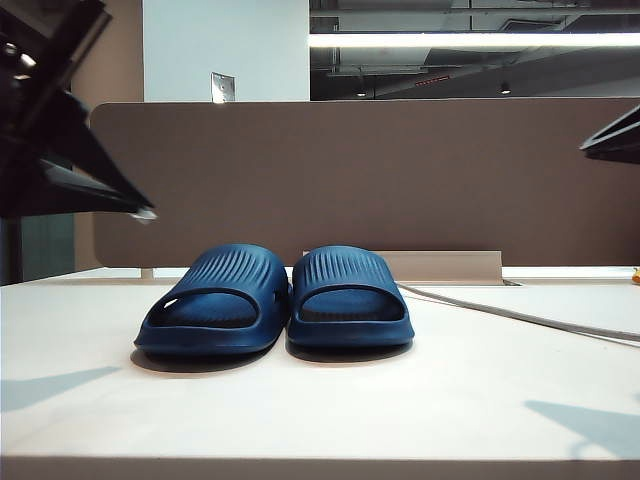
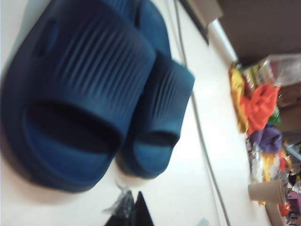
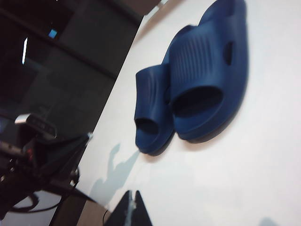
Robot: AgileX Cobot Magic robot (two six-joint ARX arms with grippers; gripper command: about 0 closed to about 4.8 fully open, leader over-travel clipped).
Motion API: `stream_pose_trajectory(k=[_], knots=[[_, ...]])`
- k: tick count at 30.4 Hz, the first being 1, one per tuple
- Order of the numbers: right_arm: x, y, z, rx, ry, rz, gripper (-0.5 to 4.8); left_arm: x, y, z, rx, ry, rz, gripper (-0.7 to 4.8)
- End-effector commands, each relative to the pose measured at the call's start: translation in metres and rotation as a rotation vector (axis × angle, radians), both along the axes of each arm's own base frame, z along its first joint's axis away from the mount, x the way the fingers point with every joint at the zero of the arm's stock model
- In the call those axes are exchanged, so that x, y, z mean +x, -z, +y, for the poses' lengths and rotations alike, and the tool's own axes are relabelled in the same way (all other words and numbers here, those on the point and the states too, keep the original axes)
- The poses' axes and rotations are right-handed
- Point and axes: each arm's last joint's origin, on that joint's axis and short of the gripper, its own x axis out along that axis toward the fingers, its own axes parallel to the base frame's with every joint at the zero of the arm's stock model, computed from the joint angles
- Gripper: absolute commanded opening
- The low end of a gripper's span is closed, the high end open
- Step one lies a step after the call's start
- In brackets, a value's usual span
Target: Interlock the pair of blue slippers on the table with their fronts facing up.
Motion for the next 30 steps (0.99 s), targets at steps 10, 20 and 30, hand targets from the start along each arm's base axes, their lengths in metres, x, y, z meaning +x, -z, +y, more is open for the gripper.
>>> stream_pose_trajectory(k=[10,20,30], knots=[[0.020,-0.026,0.020,-0.106,-0.086,-0.016,-0.05,0.017,0.015,-0.021,-0.062,0.039,0.020,-0.05],[0.053,-0.041,0.037,-0.241,-0.178,-0.028,-0.05,0.023,0.011,-0.022,-0.127,-0.054,-0.026,0.30],[0.062,-0.048,0.041,-0.235,-0.202,-0.087,-0.05,0.027,0.018,-0.022,-0.193,-0.171,0.047,1.08]])
